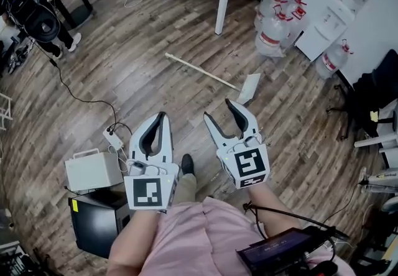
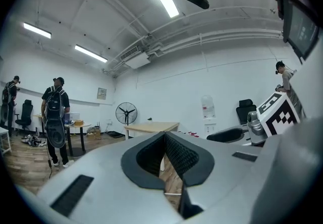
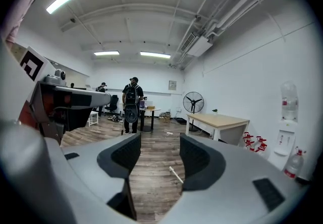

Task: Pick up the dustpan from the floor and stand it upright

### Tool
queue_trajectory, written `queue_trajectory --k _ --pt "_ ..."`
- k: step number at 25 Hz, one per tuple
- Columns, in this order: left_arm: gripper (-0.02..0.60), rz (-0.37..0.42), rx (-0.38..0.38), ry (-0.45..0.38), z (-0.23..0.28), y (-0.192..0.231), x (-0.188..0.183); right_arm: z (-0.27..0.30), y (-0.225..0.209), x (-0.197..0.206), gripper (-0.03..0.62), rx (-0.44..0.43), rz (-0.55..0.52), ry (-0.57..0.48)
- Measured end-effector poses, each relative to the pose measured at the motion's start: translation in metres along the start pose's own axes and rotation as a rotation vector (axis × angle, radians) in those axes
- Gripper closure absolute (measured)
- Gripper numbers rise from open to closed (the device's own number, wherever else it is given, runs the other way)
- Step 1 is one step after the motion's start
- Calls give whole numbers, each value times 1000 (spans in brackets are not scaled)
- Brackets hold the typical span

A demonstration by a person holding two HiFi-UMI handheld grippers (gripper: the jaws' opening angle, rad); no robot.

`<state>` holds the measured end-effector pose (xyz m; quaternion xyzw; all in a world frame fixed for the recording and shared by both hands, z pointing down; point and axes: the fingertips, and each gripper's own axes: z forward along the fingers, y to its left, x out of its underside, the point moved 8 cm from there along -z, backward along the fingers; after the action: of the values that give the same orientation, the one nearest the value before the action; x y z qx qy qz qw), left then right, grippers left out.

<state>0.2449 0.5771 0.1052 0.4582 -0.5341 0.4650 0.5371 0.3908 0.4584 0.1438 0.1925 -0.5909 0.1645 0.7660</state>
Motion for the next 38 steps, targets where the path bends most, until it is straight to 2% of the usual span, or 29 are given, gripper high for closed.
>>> queue_trajectory --k 7,12,18,25,28,33,38 --pt "569 -3 11 12 59 64 -2 86 -9 -26 368 -9 -1 -5" --pt "568 48 3 -4 87 97 -12 119 -21 -45 378 21 -25 -36" --pt "569 59 14 -10 110 113 -11 141 -34 -52 385 55 -28 -43" --pt "569 31 48 13 148 115 4 168 -59 -42 388 64 -10 -18" --pt "568 14 57 38 173 114 13 186 -78 -35 388 61 4 -5" --pt "569 30 60 79 235 117 23 237 -128 -29 390 33 26 18" --pt "569 36 25 119 308 127 29 302 -183 -34 391 -29 29 37"
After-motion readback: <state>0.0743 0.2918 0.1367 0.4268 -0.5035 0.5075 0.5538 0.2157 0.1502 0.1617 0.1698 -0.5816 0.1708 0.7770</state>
